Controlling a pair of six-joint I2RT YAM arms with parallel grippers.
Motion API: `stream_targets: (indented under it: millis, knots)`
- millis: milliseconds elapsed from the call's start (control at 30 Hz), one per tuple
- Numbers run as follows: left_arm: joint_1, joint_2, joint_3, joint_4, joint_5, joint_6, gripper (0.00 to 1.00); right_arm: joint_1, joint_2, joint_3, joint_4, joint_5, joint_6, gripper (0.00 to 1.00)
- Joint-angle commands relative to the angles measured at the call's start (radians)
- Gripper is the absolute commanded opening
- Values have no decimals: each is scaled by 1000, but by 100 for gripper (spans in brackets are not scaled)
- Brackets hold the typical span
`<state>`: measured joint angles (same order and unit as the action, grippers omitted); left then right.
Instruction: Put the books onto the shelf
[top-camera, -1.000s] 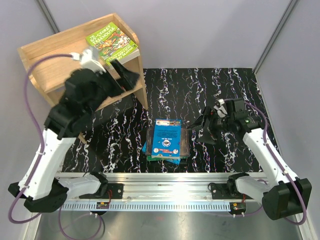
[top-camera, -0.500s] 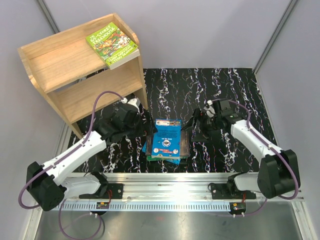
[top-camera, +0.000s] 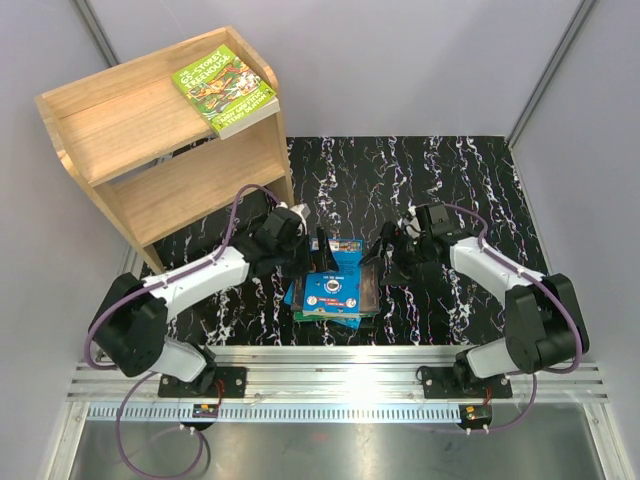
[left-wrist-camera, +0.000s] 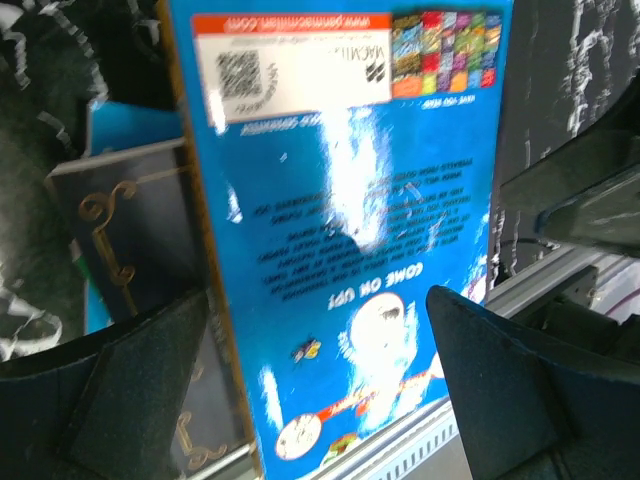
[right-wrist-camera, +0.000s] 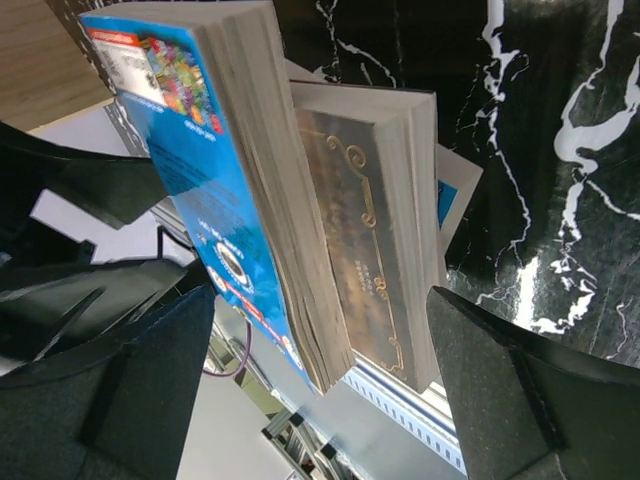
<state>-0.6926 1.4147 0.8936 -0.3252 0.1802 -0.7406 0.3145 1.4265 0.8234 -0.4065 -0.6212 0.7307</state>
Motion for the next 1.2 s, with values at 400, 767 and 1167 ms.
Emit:
stream_targets:
  millis: [400, 767, 1167]
  knots:
    - [-59, 210, 165, 179, 241, -23, 99, 12, 69, 31, 20, 11, -47, 92]
    - [-133, 261, 212, 218, 311, -80, 99, 12, -96, 106, -130, 116, -89, 74]
    - [-128, 118, 329, -15, 133, 24, 99, 11, -233, 364, -422, 259, -143, 2]
